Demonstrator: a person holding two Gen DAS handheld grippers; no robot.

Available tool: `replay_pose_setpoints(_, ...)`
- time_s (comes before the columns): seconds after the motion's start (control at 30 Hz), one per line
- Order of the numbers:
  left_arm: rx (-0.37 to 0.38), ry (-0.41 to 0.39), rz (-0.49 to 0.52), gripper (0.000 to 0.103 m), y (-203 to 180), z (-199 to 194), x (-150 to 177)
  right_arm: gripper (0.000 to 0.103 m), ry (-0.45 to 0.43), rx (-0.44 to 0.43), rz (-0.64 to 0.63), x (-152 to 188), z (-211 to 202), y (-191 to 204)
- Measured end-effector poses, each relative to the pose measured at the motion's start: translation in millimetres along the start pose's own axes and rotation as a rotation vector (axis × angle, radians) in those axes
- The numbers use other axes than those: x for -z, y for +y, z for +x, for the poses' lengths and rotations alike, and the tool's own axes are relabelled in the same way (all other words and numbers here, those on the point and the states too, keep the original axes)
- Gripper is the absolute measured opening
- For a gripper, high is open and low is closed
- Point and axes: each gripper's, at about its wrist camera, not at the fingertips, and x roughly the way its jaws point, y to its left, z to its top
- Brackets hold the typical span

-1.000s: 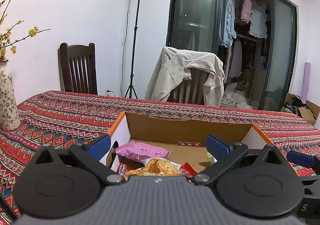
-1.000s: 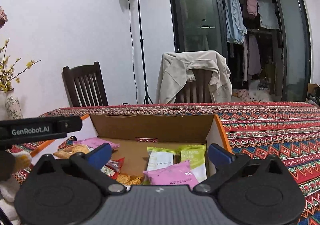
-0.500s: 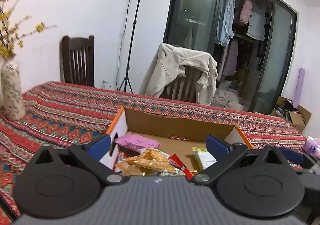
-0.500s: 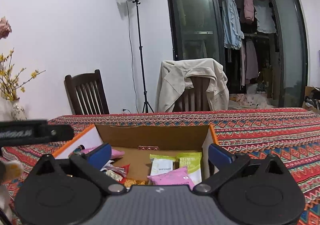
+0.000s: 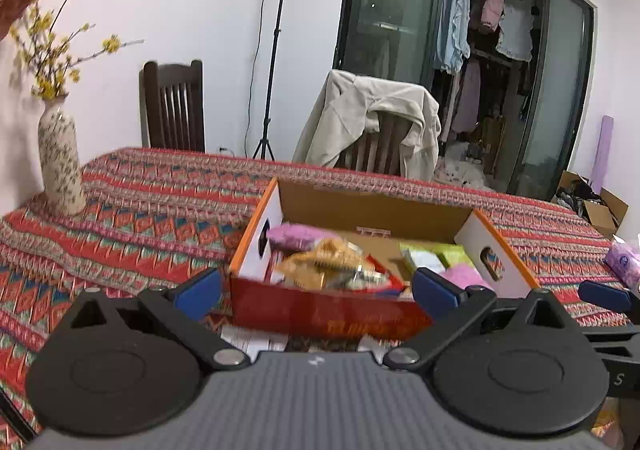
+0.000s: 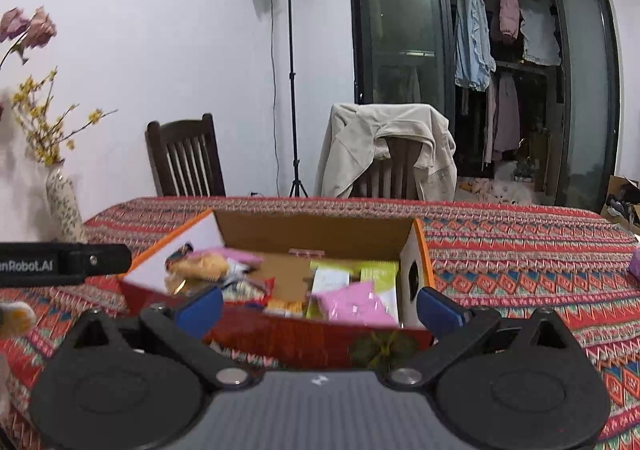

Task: Organize snacks
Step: 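Withdraw both tools from the box back toward the remaining snacks, then grasp a cookie packet with the right tool while the left tool grasps a white cracker packet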

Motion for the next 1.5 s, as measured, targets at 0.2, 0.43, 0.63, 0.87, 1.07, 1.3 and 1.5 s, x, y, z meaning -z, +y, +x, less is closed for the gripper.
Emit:
replay_pose_setpoints(0.2, 0.002, 0.031, 0.013, 0.103, 4.5, -15.4, 18.9, 0.103, 0.034, 0.005, 0.019, 20.8, -19.0, -4.6)
replay_pose_setpoints(0.43, -0.018, 0.048, 0.004, 0.103, 15.4, -29.2, 35.5, 0.103, 0.067, -0.035, 0.064, 51.2, -35.2, -24.5)
replay_pose_setpoints(0.63, -0.020, 0.070, -0.003, 0.103, 22.7, -33.7, 48.6, 0.103, 0.076, -0.039, 0.076, 66.7, -46.6, -41.4)
replay_pose_setpoints(0.87, -0.035, 0.098, -0.013, 0.103, 28.5, -37.2, 62.6, 0.103, 0.122, -0.019, 0.080, 86.5, -51.4, -65.6)
replay_pose_setpoints(1.07, -0.043, 0.110, -0.031, 0.103, 34.1, -41.0, 70.3, 0.103, 0.164, -0.023, 0.073, 100.4, -51.6, -82.3)
replay_pose_setpoints(1.3, -0.055, 0.130, -0.031, 0.103, 32.3, -40.9, 73.8, 0.103, 0.245, -0.020, 0.001, 112.7, -43.5, -91.1)
replay_pose_setpoints(1.5, -0.070, 0.144, -0.031, 0.103, 28.6, -40.3, 74.0, 0.090, 0.245, -0.057, -0.057, 113.6, -43.3, -88.2)
